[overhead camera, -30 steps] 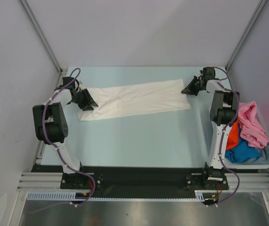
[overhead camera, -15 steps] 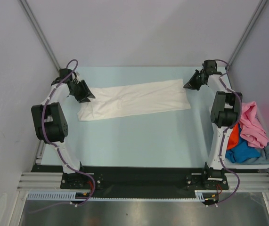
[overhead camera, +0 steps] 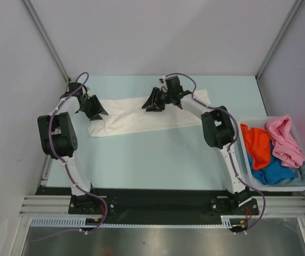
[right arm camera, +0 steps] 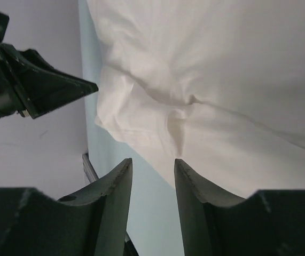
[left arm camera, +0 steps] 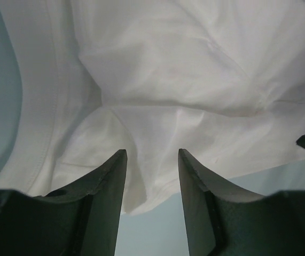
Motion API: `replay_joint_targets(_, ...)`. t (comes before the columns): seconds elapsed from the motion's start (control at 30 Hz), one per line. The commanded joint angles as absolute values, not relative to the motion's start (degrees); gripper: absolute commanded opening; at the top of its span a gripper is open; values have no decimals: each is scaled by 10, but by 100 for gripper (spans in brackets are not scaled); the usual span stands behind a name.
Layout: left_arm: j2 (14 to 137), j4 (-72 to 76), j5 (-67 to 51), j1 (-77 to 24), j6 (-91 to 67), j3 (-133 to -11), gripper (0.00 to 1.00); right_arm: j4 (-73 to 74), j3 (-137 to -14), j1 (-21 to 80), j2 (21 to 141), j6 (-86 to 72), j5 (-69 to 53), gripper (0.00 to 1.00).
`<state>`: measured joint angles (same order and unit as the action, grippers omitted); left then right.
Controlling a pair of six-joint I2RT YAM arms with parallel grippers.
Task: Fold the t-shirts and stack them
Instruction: Fold the tshirt
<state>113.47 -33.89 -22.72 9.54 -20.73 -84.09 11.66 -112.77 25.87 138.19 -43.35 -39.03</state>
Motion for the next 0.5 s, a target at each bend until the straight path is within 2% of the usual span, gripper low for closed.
replay_joint_targets(0.0,1146,-305,-244,105,-219,-843,49,95,-1186,278,1418,-453,-425,44)
replay_joint_targets(0.2,1161,-278,-258,112,-232,-835,54,116,-1194,290,1447,-425,-425,52)
replay_joint_targets(0.33,1172,-269,-268,113,-238,-832,55,118,-1200,294,1462,-413,-425,53)
replay_joint_targets(0.47,1185,-262,-272,115,-243,-833,54,111,-1202,298,1472,-417,-430,49)
